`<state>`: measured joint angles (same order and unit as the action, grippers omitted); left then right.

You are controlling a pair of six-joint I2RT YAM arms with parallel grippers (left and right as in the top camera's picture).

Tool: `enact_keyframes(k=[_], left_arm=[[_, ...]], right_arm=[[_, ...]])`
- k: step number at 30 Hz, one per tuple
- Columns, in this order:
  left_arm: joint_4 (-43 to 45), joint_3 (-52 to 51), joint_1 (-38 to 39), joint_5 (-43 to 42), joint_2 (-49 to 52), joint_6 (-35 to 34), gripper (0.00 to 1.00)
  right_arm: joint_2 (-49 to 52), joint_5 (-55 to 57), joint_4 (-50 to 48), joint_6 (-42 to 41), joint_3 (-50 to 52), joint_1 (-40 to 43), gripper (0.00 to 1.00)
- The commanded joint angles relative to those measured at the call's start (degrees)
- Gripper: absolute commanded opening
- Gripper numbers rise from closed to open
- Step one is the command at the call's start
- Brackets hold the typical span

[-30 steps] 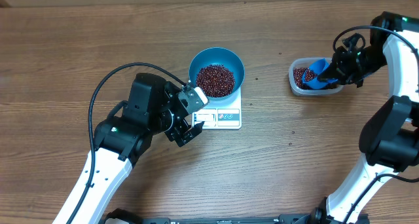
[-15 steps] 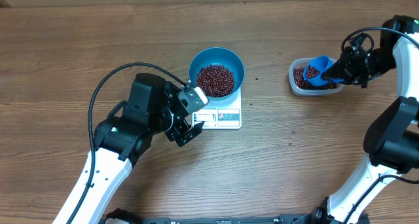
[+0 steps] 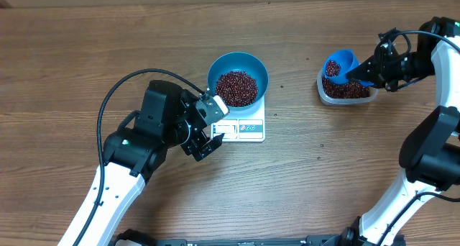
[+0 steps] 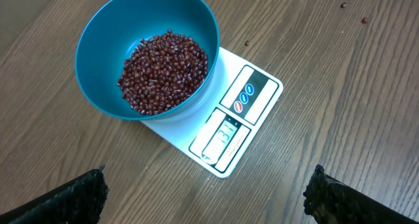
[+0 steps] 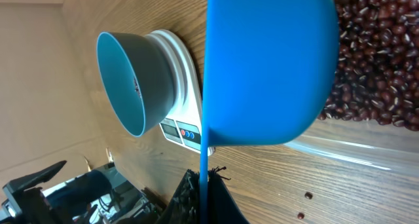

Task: Scoop item into bowl and weigh 150g on scale
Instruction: 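Scoop beans and lift the filled scoop out with the right gripper, then carry the filled scoop with the right gripper over the teal bowl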

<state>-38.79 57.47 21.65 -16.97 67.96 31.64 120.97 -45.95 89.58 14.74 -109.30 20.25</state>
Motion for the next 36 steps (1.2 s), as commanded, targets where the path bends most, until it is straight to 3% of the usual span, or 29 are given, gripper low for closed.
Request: enact_keyframes(k=[1, 12, 36], left_arm=[[0.0, 1.6, -0.3, -0.5, 0.2, -1.0, 0.99], [0.0, 1.6, -0.3, -0.5, 0.2, -1.0, 1.0], [0.0, 1.6, -0.3, -0.5, 0.2, -1.0, 0.99]], right_arm=[[-4.1, -3.4, -0.1, 2.4, -1.8, 0.0, 0.04], [-8.3, -4.4, 1.2, 0.3, -7.3, -3.0, 0.04], [-8.4, 10.4, -7.2, -17.0, -11.1, -27.2, 0.04]])
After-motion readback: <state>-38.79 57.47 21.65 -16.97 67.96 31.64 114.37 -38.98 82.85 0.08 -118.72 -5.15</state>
